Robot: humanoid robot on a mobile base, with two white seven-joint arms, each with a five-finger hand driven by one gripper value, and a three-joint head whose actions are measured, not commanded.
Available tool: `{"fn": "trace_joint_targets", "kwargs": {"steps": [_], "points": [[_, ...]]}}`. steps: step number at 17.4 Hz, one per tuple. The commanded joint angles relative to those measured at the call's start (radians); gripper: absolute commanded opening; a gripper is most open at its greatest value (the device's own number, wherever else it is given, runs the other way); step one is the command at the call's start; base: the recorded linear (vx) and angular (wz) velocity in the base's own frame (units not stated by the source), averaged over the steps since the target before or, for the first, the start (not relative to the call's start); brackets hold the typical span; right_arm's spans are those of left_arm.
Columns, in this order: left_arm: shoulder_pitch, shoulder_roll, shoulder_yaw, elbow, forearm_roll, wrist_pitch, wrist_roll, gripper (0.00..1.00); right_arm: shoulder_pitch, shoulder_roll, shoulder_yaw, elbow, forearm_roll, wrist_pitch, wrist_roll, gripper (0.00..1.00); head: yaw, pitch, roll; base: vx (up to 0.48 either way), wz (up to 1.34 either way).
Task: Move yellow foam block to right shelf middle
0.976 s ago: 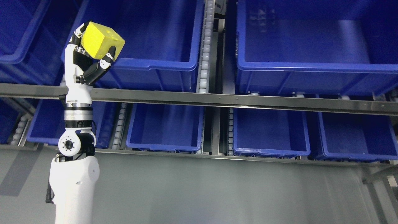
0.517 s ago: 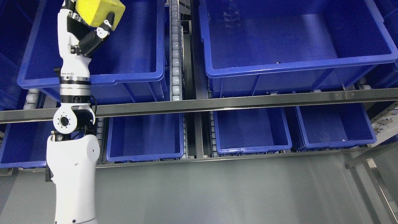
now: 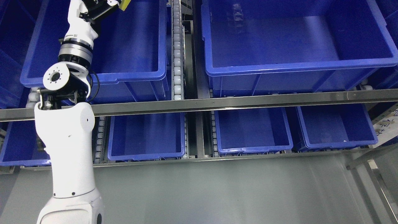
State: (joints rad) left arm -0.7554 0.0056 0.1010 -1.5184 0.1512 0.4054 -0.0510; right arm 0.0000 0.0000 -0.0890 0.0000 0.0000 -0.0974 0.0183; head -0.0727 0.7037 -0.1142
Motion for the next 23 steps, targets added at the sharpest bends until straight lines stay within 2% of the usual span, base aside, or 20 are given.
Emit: {"fn": "trace_joint_targets", "kwargs": {"steps": [1,2,4,6,7,11,13,16,18,20,23], "points": [[-0.142,0.012,-0.004,0.108,-0.070,0.139,0.117,0.55,-0.003,-0.017,0.000,-0.017,0.000,0.001,0.000,1.00,0.0000,0.000,0.000,0.000,0.00],[-0.151,0.012,-0.006,0.130,-0.071,0.160,0.125,0.63,-0.003,-0.017,0.000,-0.017,0.000,0.001,0.000,1.00,0.0000,0.000,0.000,0.000,0.00],[-0.160,0.012,-0.010,0.165,-0.084,0.225,0.125,0.85,-0.003,-0.017,0.000,-0.017,0.000,0.001,0.000,1.00,0.0000,0.000,0.000,0.000,0.00],[-0.160,0.012,-0.012,0.175,-0.085,0.256,0.125,0.97,-0.003,-0.017,0.000,-0.017,-0.002,0.001,0.000,1.00,0.0000,0.000,0.000,0.000,0.00],[-0.159,0.012,-0.012,0.175,-0.084,0.257,0.125,0.99,-0.003,-0.017,0.000,-0.017,0.000,0.001,0.000,1.00,0.0000,0.000,0.000,0.000,0.00],[-0.170,0.012,-0.009,0.156,-0.079,0.253,0.117,1.00,-0.003,-0.017,0.000,-0.017,0.000,0.001,0.000,1.00,0.0000,0.000,0.000,0.000,0.00],[-0.189,0.012,-0.009,0.097,-0.078,0.248,0.087,1.00,-0.003,-0.017,0.000,-0.017,0.000,0.001,0.000,1.00,0.0000,0.000,0.000,0.000,0.00],[-0.113,0.012,0.038,-0.079,-0.076,0.225,-0.096,1.00,-0.003,-0.017,0.000,-0.017,0.000,0.001,0.000,1.00,0.0000,0.000,0.000,0.000,0.00],[-0.049,0.012,0.055,-0.123,-0.075,0.082,-0.176,1.00,-0.002,-0.017,0.000,-0.017,-0.002,0.001,0.000,1.00,0.0000,0.000,0.000,0.000,0.00],[0.063,0.012,0.045,-0.125,-0.075,-0.179,-0.179,1.00,-0.003,-0.017,0.000,-0.017,0.000,0.001,0.000,1.00,0.0000,0.000,0.000,0.000,0.00],[0.174,0.012,0.045,-0.201,-0.075,-0.215,-0.181,1.00,-0.003,-0.017,0.000,-0.017,0.000,0.001,0.000,1.00,0.0000,0.000,0.000,0.000,0.00]]}}
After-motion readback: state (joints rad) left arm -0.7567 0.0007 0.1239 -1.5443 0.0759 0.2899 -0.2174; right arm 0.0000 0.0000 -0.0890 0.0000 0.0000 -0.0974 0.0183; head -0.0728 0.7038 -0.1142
